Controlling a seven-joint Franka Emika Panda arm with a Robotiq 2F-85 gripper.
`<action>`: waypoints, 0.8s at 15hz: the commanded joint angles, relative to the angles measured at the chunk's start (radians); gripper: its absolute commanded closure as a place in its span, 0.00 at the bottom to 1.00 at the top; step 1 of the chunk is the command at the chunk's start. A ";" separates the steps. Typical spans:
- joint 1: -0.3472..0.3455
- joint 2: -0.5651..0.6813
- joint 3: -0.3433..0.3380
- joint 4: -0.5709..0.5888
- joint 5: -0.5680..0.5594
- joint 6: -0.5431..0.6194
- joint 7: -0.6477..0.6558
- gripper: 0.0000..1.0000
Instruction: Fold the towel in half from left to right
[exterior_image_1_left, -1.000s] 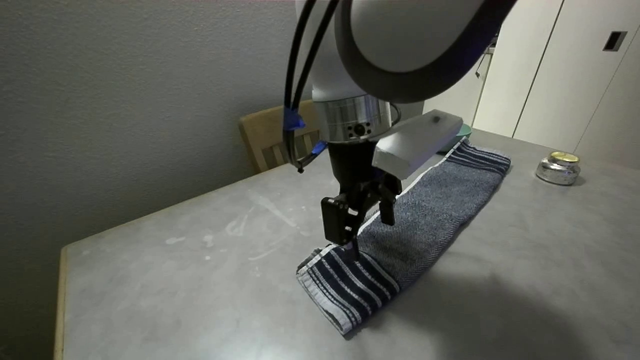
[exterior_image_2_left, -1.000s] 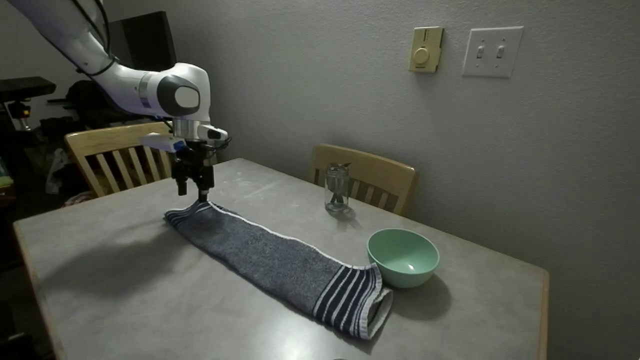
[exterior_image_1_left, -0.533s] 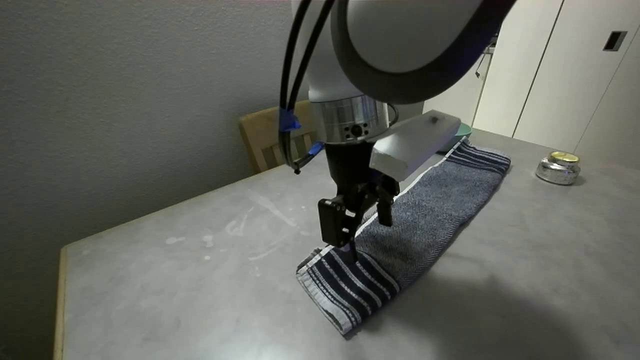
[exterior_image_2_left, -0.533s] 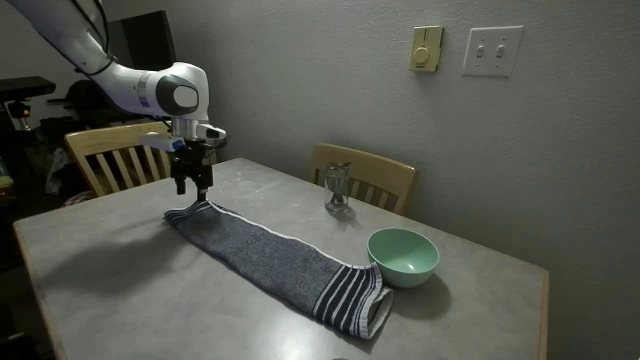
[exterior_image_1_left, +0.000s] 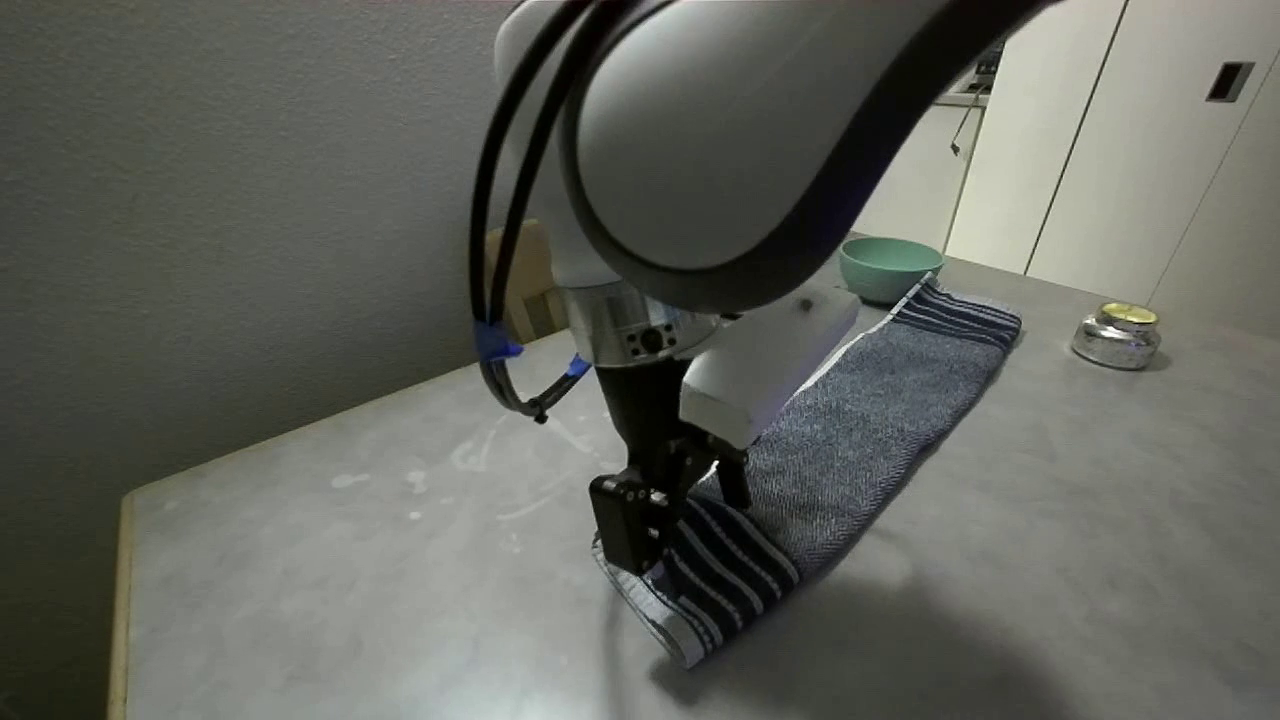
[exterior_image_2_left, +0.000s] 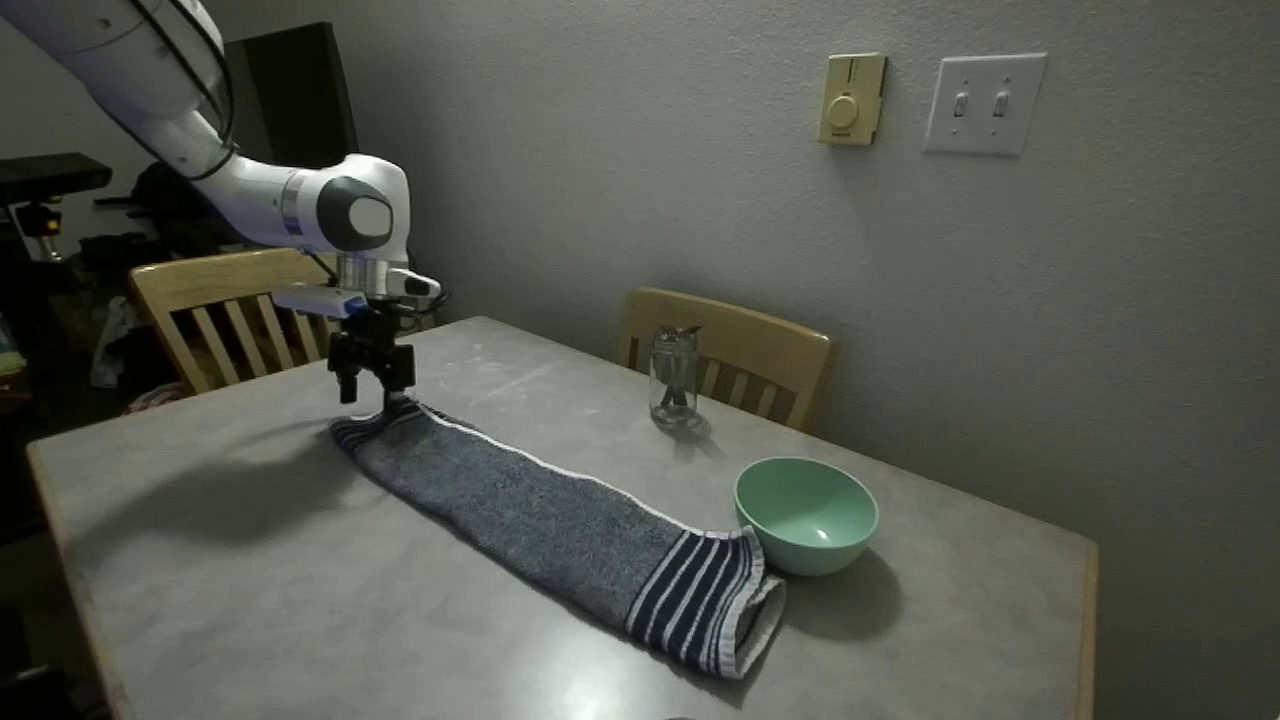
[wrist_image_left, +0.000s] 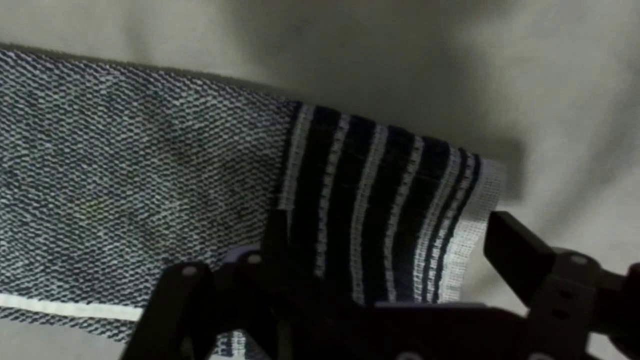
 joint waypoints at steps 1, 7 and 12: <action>0.010 0.089 0.005 0.132 -0.019 -0.097 -0.040 0.00; 0.028 0.172 0.001 0.256 -0.024 -0.178 -0.062 0.00; 0.053 0.214 -0.020 0.300 -0.058 -0.158 -0.030 0.00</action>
